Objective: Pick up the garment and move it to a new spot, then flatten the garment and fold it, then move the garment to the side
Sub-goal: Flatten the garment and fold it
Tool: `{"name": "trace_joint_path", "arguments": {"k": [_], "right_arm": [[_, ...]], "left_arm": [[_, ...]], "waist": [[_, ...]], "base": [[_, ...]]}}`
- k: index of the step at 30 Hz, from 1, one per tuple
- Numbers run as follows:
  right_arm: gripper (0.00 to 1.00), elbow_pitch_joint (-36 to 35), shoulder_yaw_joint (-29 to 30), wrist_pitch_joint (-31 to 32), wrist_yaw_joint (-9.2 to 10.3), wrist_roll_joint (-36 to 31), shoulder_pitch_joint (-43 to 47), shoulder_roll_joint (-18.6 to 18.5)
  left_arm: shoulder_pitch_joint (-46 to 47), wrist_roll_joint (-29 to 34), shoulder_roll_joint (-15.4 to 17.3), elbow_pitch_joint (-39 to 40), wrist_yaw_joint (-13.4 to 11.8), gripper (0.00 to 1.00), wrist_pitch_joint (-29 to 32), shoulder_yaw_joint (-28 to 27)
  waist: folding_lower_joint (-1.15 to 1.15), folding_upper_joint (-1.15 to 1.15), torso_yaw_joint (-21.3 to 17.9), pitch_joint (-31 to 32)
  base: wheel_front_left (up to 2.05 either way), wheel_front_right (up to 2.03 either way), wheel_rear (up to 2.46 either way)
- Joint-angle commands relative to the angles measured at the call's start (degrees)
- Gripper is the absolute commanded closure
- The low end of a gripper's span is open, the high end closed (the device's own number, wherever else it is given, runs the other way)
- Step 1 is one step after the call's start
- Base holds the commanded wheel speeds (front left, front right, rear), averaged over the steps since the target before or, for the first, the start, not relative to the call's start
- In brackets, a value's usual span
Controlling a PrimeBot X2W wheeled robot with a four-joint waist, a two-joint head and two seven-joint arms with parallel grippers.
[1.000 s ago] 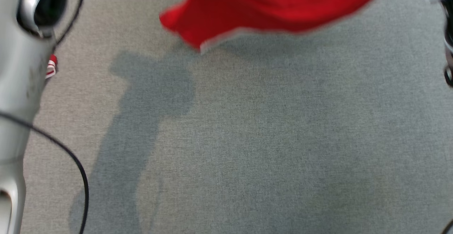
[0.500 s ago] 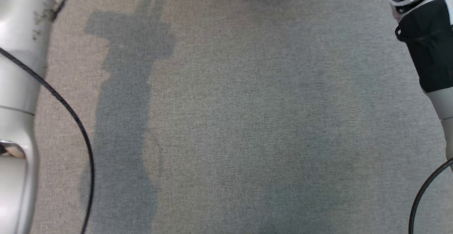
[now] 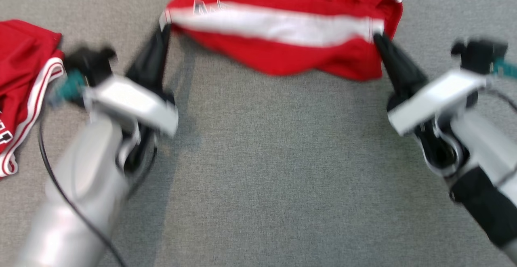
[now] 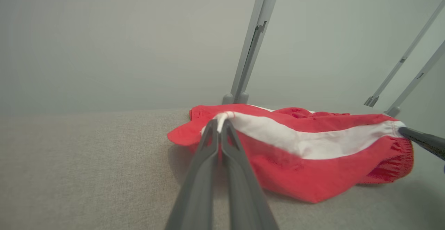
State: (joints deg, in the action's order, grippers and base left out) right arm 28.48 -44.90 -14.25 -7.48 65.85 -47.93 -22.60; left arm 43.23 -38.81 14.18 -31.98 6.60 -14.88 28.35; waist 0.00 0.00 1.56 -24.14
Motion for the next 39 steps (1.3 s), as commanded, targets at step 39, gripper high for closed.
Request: {"name": "trace_joint_path", "arguments": {"k": [39], "right_arm": [[1.0,-32.73,10.79,3.05,-0.02,3.13,48.72,-15.28]], "left_arm": [[-53.03,-5.65,24.88,69.01,-24.59,1.0,20.97,-2.78]], "waist": [[0.0,0.0,-0.63,11.63]], "base": [[0.0,0.0,0.0]]}}
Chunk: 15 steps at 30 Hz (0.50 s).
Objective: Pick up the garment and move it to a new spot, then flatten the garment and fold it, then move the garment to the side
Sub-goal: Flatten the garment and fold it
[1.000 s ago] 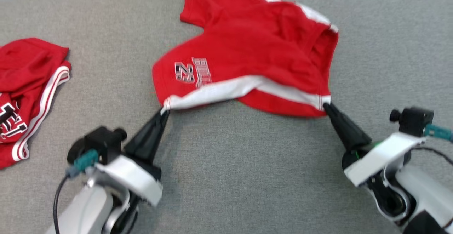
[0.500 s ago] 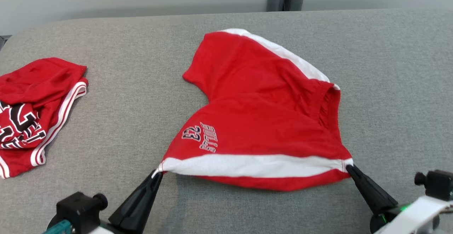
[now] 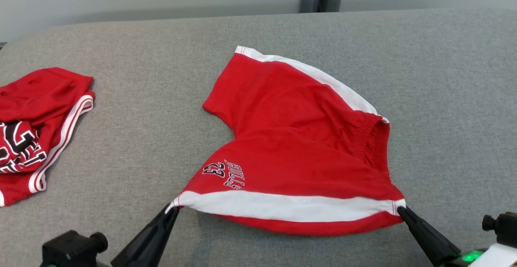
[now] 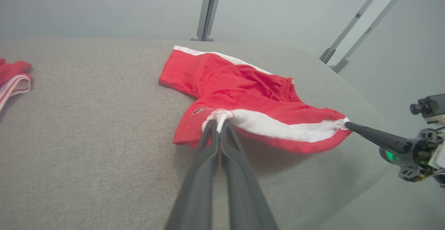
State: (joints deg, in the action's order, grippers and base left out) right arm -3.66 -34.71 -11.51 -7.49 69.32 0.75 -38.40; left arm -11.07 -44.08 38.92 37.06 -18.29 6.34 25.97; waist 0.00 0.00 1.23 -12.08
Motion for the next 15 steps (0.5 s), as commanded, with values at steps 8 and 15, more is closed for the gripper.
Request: {"name": "trace_joint_path", "arguments": {"k": [8,15], "right_arm": [[1.0,0.7,7.6,-0.55,-0.01,0.03,-4.72,7.44],[1.0,5.68,10.94,-0.57,-0.01,-2.69,-12.88,14.61]], "left_arm": [[12.63,-0.11,-0.56,-5.45,5.41,1.0,-1.71,-2.71],[26.0,-0.09,-3.42,-15.05,10.2,1.0,-3.35,-3.69]], "waist": [[0.0,0.0,-1.85,-4.37],[0.0,0.0,-3.96,-8.77]], "base": [[0.0,0.0,0.0],[0.0,0.0,0.0]]}}
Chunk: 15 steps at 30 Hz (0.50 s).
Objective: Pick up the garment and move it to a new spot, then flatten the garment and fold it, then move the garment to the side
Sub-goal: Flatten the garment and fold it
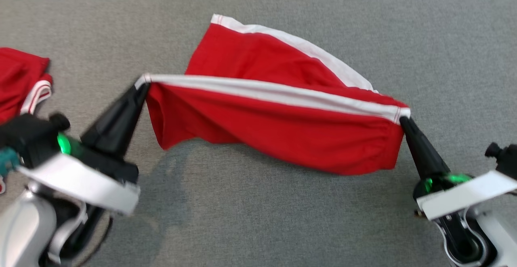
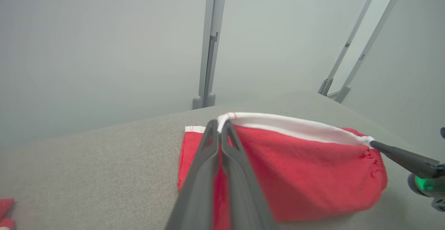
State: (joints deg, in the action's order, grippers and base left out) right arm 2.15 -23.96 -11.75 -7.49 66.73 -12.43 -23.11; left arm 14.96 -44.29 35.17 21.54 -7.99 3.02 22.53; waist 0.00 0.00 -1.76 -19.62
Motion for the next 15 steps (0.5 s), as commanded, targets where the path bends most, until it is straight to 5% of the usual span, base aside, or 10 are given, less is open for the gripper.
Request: {"name": "trace_joint_path", "arguments": {"k": [1,9,15], "right_arm": [[1.0,0.82,0.35,0.02,-0.01,-0.84,-1.17,0.73],[1.0,8.93,3.81,-0.8,-0.01,-4.76,-11.47,10.52],[1.0,12.84,4.46,-1.75,-0.01,-6.96,-15.8,14.8]], "left_arm": [[2.38,0.55,0.28,-1.46,0.78,1.0,0.01,-0.25],[22.43,0.75,-5.11,-21.12,9.4,1.0,1.26,3.3],[34.78,2.68,-9.97,-38.08,13.38,1.0,-0.36,6.52]], "waist": [[0.0,0.0,-1.31,-2.06],[0.0,0.0,-3.04,-7.77],[0.0,0.0,-4.83,-11.22]], "base": [[0.0,0.0,0.0],[0.0,0.0,0.0],[0.0,0.0,0.0]]}}
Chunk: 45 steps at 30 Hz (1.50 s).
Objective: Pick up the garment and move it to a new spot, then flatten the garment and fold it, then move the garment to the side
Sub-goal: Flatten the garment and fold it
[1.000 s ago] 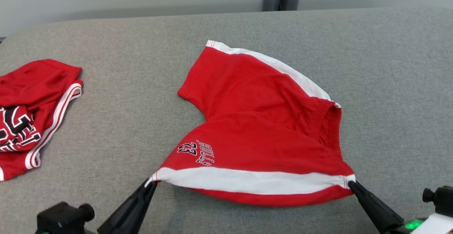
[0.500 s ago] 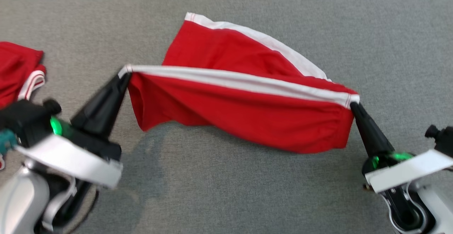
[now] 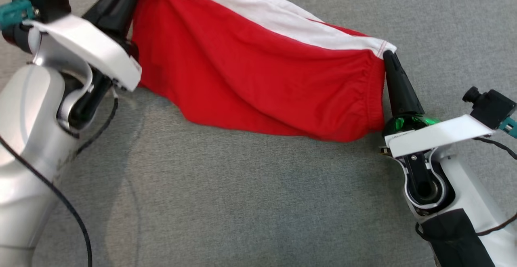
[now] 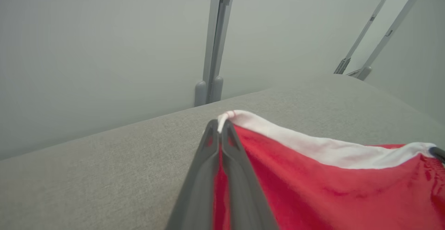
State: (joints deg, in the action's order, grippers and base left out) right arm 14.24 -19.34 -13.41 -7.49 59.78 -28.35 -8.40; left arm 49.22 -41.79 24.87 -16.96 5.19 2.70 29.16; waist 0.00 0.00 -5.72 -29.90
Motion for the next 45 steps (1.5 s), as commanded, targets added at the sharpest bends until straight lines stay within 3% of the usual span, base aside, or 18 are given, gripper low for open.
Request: {"name": "trace_joint_path", "arguments": {"k": [1,5,11,12,13,14,15,16,17,22,29,40,45], "right_arm": [[1.0,1.05,-0.41,-0.1,-0.01,-0.38,-0.27,0.5],[1.0,1.66,-1.17,-0.67,-0.01,-1.35,-1.66,2.21],[1.0,2.74,-2.78,-0.75,0.01,-1.46,-2.02,3.18],[1.0,2.79,-2.96,-0.77,0.01,-1.41,-1.95,3.23],[1.0,2.87,-3.01,-0.82,0.01,-1.41,-1.88,3.23],[0.78,3.02,-3.25,-0.73,0.02,-1.67,-1.74,2.97],[0.53,2.92,-3.39,-0.73,0.02,-1.52,-1.46,2.83],[0.13,2.64,-3.33,-0.81,0.02,-1.66,-1.11,2.58],[0.0,2.44,-3.26,-0.89,0.02,-2.03,-0.62,2.12],[0.0,0.59,-1.62,-1.3,0.01,-4.88,2.14,-0.73],[0.0,-4.65,3.72,-1.87,-0.01,-12.87,6.46,-3.11],[0.0,-12.1,14.63,-1.52,-0.01,-35.49,11.98,-0.35],[0.0,-12.63,17.51,-0.21,-0.01,-42.18,14.36,0.72]], "left_arm": [[2.11,0.48,-0.27,-2.13,0.61,1.0,-0.82,0.31],[8.53,0.66,-2.86,-14.67,1.88,1.0,-3.01,2.88],[12.44,-1.39,-5.39,-24.99,2.26,1.0,-5.27,6.44],[12.72,-2.17,-5.64,-25.93,2.28,0.84,-5.6,7.15],[12.94,-3.09,-5.8,-26.83,2.22,0.6,-6.02,7.67],[12.98,-3.73,-5.96,-27.51,2.23,0.36,-6.34,8.41],[13.17,-4.36,-5.92,-28.24,2.24,0.0,-7.02,8.9],[13.22,-5.12,-5.96,-28.96,2.23,0.0,-7.53,9.28],[13.23,-5.61,-5.93,-29.62,2.24,0.0,-8.29,9.65],[11.7,-6.59,-6.12,-32.94,2.2,0.0,-14.16,8.85],[6.59,-4.4,-4.9,-29.89,-1.62,0.0,-17.55,6.21],[-17.16,5.81,-1.76,0.61,-13.21,0.0,-17.72,-8.29],[-27.32,8.95,-2.3,10.22,-16.29,0.0,-17.73,-11.77]], "waist": [[0.0,0.0,-1.18,-1.38],[0.0,0.0,-2.82,-2.9],[0.0,0.0,-4.16,-3.62],[0.0,0.0,-4.28,-3.65],[0.0,0.0,-4.37,-3.65],[0.0,0.0,-4.42,-3.59],[0.0,0.0,-4.44,-3.49],[0.0,0.0,-4.45,-3.32],[0.0,0.0,-4.39,-3.11],[0.0,0.0,-3.52,-1.1],[0.0,0.0,-1.7,1.66],[0.0,0.0,1.11,7.12],[0.0,0.0,1.59,9.18]], "base": [[0.0,0.0,0.0],[0.0,0.0,0.0],[0.0,0.0,0.0],[0.0,0.0,0.0],[0.0,0.0,0.0],[0.0,0.0,0.0],[0.0,0.0,0.0],[0.0,0.0,0.0],[0.0,0.0,0.0],[0.0,0.0,0.0],[0.0,0.0,0.0],[0.0,0.0,0.0],[0.0,0.0,0.0]]}}
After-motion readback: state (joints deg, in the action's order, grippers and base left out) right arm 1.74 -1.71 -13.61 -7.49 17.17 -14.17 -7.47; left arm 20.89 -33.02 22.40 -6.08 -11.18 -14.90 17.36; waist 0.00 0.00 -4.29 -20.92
